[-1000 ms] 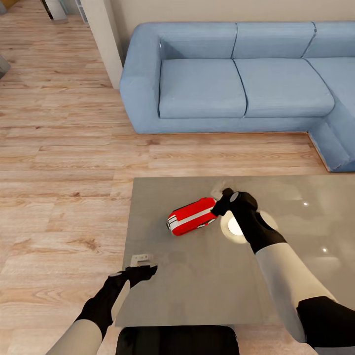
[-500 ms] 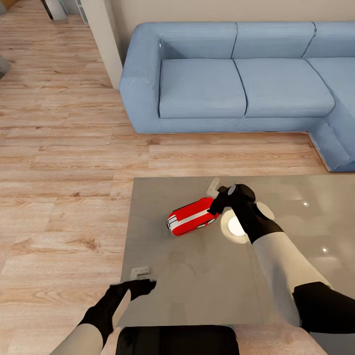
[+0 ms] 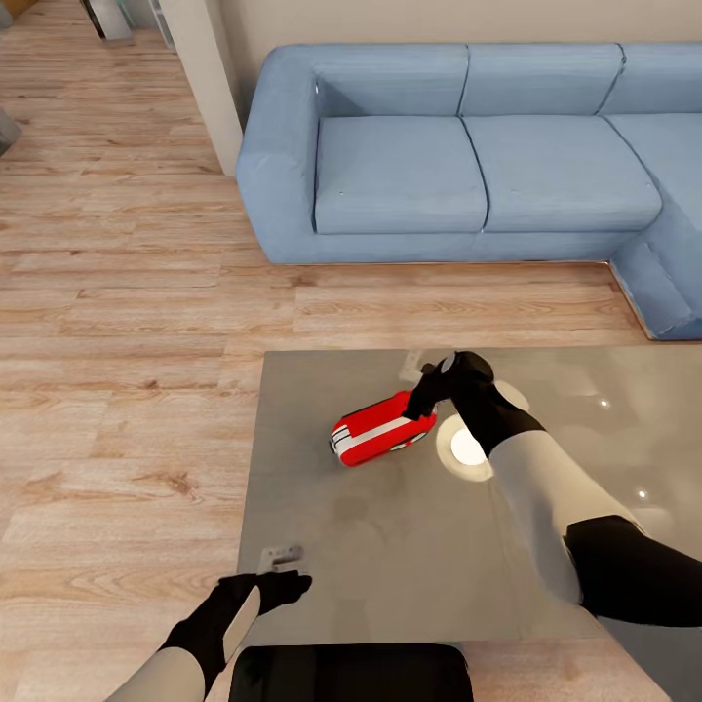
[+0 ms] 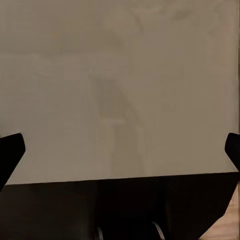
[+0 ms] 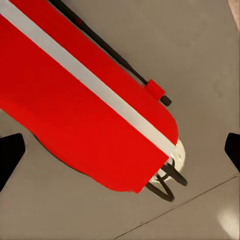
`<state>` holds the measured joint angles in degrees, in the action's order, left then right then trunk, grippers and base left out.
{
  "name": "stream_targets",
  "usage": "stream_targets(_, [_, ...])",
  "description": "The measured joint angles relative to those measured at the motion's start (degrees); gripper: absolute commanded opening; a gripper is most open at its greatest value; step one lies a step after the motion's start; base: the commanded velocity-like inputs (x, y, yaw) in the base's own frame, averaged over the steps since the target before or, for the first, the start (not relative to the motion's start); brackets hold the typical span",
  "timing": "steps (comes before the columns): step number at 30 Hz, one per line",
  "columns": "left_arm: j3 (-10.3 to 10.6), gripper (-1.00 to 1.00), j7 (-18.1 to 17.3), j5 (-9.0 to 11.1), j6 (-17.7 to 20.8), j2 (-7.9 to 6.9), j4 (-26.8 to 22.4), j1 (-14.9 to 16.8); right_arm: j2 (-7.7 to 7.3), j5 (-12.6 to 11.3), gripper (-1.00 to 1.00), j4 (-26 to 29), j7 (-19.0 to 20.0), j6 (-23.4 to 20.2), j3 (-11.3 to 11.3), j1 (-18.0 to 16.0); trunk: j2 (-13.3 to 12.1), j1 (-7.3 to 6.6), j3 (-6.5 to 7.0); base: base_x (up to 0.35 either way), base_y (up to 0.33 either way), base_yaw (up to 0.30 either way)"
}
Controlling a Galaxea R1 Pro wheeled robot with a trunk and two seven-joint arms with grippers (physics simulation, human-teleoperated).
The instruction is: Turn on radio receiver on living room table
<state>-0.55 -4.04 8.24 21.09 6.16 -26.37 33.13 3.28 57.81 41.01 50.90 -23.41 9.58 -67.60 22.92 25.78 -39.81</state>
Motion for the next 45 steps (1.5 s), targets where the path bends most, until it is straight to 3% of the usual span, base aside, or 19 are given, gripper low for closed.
stream_targets(3, [0.0,1.00,0.0,1.2,0.1,0.00,0.1,0.0,0.60,0.2,1.00,-1.2,0.3,0.4,0.0,-1.1,0.0,0.00,0.00,0.000,0.000,0.000])
stream_targets(10, [0.1,1.00,0.1,1.5,0.1,-0.01,0.1,0.0,1.36,0.2,1.00,-2.0,0.3,0.5,0.0,-2.1,0.0,0.00,0.00,0.000,0.000,0.000])
stream_targets(18, [0.1,1.00,0.1,1.6,0.2,-0.01,-0.2,0.0,3.60,0.2,1.00,-4.9,0.3,0.6,0.0,-2.5,0.0,0.00,0.00,0.000,0.000,0.000])
stream_targets(26, [0.1,1.00,0.1,1.6,0.4,0.00,-0.4,0.0,5.89,0.1,1.00,-14.1,0.3,1.9,0.0,-7.5,0.0,0.00,0.00,0.000,0.000,0.000])
stream_targets(36, [0.1,1.00,0.1,1.6,0.4,0.08,-0.6,0.0,6.12,0.1,1.00,-15.9,0.3,2.7,0.0,-8.0,0.0,0.00,0.00,0.000,0.000,0.000])
stream_targets(45, [0.0,1.00,0.1,1.6,0.4,0.15,-0.7,0.0,6.01,0.1,1.00,-21.8,0.1,6.5,0.1,-8.0,0.0,0.00,0.00,0.000,0.000,0.000])
